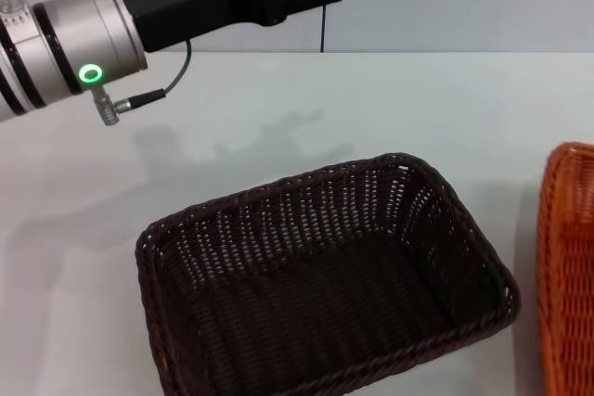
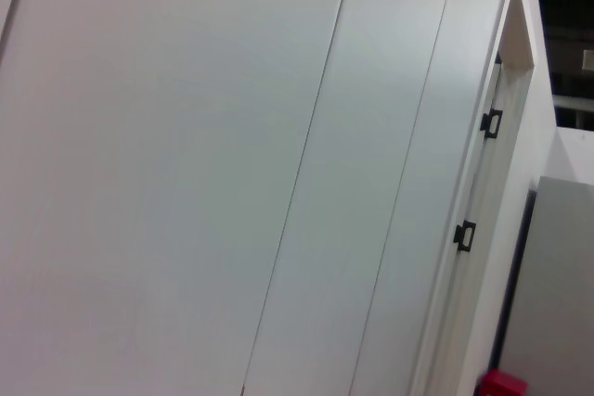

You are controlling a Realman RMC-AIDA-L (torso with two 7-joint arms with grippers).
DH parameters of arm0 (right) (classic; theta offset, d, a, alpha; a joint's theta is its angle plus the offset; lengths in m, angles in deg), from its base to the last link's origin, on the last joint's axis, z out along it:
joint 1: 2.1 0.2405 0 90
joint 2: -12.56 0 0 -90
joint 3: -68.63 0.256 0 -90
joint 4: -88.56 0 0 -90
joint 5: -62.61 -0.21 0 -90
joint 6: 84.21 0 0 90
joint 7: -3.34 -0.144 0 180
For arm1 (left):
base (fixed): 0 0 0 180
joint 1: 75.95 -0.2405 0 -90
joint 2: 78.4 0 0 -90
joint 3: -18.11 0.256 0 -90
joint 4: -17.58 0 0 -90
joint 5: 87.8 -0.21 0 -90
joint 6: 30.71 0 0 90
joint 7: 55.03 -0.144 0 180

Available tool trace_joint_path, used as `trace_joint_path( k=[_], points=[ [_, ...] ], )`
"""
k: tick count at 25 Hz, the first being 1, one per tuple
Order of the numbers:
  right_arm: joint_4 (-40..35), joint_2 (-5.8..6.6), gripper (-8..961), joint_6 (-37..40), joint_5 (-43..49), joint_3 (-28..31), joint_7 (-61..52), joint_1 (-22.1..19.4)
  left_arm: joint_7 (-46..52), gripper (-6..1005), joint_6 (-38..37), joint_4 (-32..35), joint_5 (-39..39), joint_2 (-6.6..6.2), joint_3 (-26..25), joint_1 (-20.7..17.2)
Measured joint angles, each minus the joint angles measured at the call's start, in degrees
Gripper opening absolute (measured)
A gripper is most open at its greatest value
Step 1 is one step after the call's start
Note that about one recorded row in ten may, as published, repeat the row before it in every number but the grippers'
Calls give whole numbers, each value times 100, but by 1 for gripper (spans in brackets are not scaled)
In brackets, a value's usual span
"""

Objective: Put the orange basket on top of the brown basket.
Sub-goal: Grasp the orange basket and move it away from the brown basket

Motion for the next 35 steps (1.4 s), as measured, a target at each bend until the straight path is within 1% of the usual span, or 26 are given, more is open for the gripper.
trace_joint_path(
  k=[3,5,7,10,11,12,13,15,17,19,21,22,24,26,27,31,35],
  points=[
    [-143,-208,555,220,7,-177,1,6,-4,864,0,-7,3,-13,-33,41],
    [-166,-306,552,283,-6,-336,1,11,-5,864,14,-53,3,-22,-165,101],
    [-62,-357,549,310,-157,-512,2,35,-6,864,34,-56,3,-22,-273,156],
    [-12,-335,544,331,-328,-501,15,50,-7,864,38,-57,1,-22,-293,196],
    [-14,-302,542,340,-400,-470,26,53,-7,864,38,-57,1,-22,-293,196],
    [-44,-189,541,395,-599,-311,52,67,-8,864,37,-57,1,-23,-294,205],
    [-44,-189,539,395,-599,-311,52,67,-9,864,34,-54,1,-22,-295,218],
    [-75,-5,536,457,-843,-12,54,111,-10,864,28,-26,2,-21,-284,230],
    [-116,238,533,484,-1090,393,52,154,-11,864,9,0,4,-11,-264,232],
    [-191,467,529,467,-1224,872,52,205,-12,864,4,10,4,-5,-257,232],
    [-311,662,526,378,-1258,1507,66,281,-12,864,5,23,6,-1,-252,232],
    [-387,741,524,301,-1258,1792,83,315,-12,864,5,55,6,3,-248,232],
    [-525,864,521,104,-1245,2138,134,355,-12,864,2,94,7,8,-245,231],
    [-635,936,518,-180,-1171,2283,187,360,-12,864,2,102,7,11,-243,232],
    [-673,950,516,-351,-1104,2297,209,348,-12,864,2,102,7,11,-243,232],
    [-620,916,510,-821,-791,2200,343,302,-12,864,2,146,14,21,-222,237],
    [-265,890,503,-1236,-558,2043,480,290,-12,864,2,164,21,22,-178,246]
  ],
)
